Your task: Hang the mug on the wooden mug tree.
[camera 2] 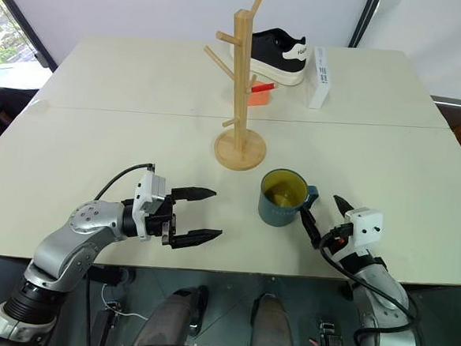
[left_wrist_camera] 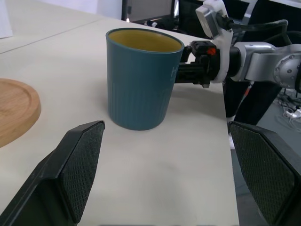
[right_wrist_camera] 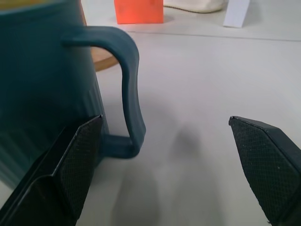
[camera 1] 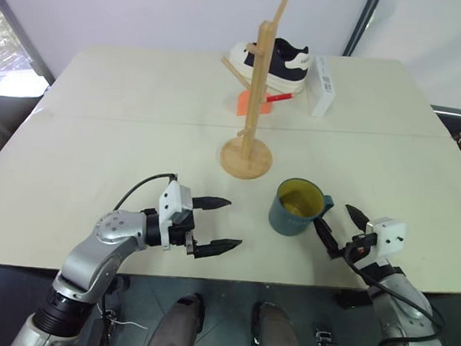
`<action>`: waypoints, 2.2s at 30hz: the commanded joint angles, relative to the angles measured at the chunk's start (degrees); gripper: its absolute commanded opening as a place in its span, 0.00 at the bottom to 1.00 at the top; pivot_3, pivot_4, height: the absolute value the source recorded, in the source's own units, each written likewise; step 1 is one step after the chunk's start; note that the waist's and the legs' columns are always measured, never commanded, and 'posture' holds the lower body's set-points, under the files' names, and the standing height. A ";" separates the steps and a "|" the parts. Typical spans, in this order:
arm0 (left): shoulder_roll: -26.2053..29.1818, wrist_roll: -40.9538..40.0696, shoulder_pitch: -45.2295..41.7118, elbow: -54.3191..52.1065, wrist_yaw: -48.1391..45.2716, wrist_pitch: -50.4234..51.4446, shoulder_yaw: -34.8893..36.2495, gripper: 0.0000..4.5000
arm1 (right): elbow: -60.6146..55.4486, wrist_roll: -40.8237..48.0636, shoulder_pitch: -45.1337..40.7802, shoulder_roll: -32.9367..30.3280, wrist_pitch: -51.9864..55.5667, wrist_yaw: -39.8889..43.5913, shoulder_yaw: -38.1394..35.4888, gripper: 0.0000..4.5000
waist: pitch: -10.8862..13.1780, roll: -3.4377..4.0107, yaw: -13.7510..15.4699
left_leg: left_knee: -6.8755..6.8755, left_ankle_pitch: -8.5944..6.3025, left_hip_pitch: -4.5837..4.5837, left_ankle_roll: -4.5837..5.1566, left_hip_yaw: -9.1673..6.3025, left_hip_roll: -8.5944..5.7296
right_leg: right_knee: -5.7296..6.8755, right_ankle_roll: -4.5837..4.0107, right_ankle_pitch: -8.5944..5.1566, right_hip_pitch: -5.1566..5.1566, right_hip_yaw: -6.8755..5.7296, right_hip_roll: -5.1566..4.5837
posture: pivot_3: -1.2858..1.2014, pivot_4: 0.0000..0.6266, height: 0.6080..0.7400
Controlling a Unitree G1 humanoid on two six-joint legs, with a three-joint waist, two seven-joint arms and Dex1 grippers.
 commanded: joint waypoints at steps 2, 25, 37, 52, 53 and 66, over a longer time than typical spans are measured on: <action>0.27 -0.87 -0.29 -2.91 -0.35 -1.06 1.03 1.00 | 1.57 0.21 -2.04 -0.70 -1.50 1.02 -0.25 0.99 | 0.00 0.00 0.02 | 0.00 0.00 0.00 0.00 0.00 0.02 | 0.00 -0.01 0.00 0.01 0.00 0.02 | 0.52 0.24 1.00; 0.83 1.14 0.15 2.09 2.15 -4.16 5.94 1.00 | -2.41 -1.73 -10.82 -12.60 -1.97 10.24 1.44 0.01 | 0.00 0.03 -0.14 | 0.09 0.01 0.10 0.02 0.10 0.10 | 0.08 -0.25 0.16 0.04 0.03 0.17 | 0.52 0.24 1.00; 3.03 -1.84 -6.55 7.71 2.21 -5.03 15.06 1.00 | 6.11 -4.70 -46.77 -27.83 6.18 23.56 11.78 0.01 | 0.04 -0.04 -0.05 | 0.10 0.02 0.04 0.02 0.08 0.13 | 0.00 -0.42 0.28 0.05 -0.12 0.26 | 0.52 0.24 1.00; 2.73 -7.62 -6.57 -0.07 4.66 0.84 15.74 1.00 | 41.84 -10.47 -69.14 -20.37 -8.41 33.77 17.02 0.01 | 0.13 -0.16 -1.44 | 0.10 0.05 0.04 -0.01 0.12 0.07 | 0.12 -0.33 0.35 -0.01 -0.10 0.31 | 0.52 0.24 1.00; 2.73 -7.81 -6.56 -0.34 4.76 0.98 15.63 1.00 | 44.20 -11.17 -70.37 -19.85 -9.33 34.01 17.25 0.01 | 0.13 -0.16 -1.57 | 0.10 0.05 0.04 -0.01 0.12 0.07 | 0.12 -0.26 0.39 -0.02 -0.09 0.31 | 0.52 0.24 1.00; 2.37 -8.00 -7.08 -0.33 5.42 0.96 15.58 1.00 | 60.71 -16.27 -78.69 -14.07 -16.08 36.84 19.47 0.01 | 0.14 -0.14 -1.69 | 0.09 0.16 0.11 -0.19 0.14 0.08 | 0.34 -0.20 0.44 -0.09 -0.01 0.36 | 0.52 0.24 1.00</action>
